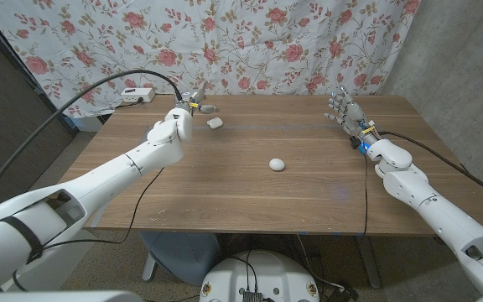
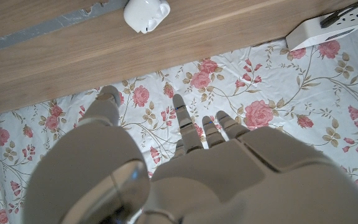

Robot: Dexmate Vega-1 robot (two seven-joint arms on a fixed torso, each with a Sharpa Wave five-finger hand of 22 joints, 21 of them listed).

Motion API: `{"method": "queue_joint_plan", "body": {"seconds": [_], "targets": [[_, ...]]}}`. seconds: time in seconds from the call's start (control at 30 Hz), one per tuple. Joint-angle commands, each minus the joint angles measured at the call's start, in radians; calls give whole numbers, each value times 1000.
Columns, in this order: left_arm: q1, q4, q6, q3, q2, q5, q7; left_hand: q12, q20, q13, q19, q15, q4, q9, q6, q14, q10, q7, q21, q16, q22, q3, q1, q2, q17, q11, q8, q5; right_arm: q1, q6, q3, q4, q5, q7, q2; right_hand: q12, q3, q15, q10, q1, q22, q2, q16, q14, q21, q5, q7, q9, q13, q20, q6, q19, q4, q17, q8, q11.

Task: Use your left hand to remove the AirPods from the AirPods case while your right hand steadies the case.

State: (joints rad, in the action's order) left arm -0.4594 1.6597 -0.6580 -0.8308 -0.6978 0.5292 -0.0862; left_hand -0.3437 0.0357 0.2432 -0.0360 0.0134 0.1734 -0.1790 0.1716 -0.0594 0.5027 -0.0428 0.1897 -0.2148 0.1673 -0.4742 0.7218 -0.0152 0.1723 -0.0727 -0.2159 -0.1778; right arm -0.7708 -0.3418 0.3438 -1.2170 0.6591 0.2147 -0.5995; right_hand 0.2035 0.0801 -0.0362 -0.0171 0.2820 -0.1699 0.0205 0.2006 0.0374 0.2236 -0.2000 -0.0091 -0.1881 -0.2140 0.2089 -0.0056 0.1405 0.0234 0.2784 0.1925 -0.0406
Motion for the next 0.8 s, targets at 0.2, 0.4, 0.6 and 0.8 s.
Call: {"method": "queue_joint_plan", "body": {"seconds": [0.2,0.4,0.6,0.8], "targets": [[61,-74,58,-43,21,53,63,19,-2,-8,-4,13,-13,-5,67,-9,10,6,0,10,3,3,24,-3,1,-28,8,4,-8,-4,-6,-9,3,-9,-2,5,3,-5,3,2,-6,-9,8,9,-8,2,-20,-4,-1,2,1,0,8,-2,6,8],[86,-90,59,-64,26,83,111,38,-2,-7,-2,7,-20,-5,71,3,-16,-2,-1,18,3,18,14,-11,2,-20,15,5,-2,-3,-4,-7,3,-2,-1,6,4,-6,1,3,-6,-12,9,8,-9,2,-30,-4,-1,2,3,1,9,-4,7,11],[90,-120,42,-101,47,175,64,47,1,-6,1,7,-21,-6,82,9,-26,-2,-2,21,4,20,15,-10,2,-33,20,5,0,4,-3,-10,3,-7,-1,5,4,-6,3,3,-6,-13,9,9,-11,2,-31,-4,-1,2,1,1,10,-5,6,6],[108,-121,29,-118,55,207,125,42,0,-3,-5,19,-26,-6,82,-7,-6,-6,0,15,4,26,10,-7,3,-42,20,5,0,7,-6,-13,4,-11,-3,5,5,-6,3,5,-6,-17,6,20,-17,2,-28,-4,-1,2,0,-11,11,-7,6,4]]}}
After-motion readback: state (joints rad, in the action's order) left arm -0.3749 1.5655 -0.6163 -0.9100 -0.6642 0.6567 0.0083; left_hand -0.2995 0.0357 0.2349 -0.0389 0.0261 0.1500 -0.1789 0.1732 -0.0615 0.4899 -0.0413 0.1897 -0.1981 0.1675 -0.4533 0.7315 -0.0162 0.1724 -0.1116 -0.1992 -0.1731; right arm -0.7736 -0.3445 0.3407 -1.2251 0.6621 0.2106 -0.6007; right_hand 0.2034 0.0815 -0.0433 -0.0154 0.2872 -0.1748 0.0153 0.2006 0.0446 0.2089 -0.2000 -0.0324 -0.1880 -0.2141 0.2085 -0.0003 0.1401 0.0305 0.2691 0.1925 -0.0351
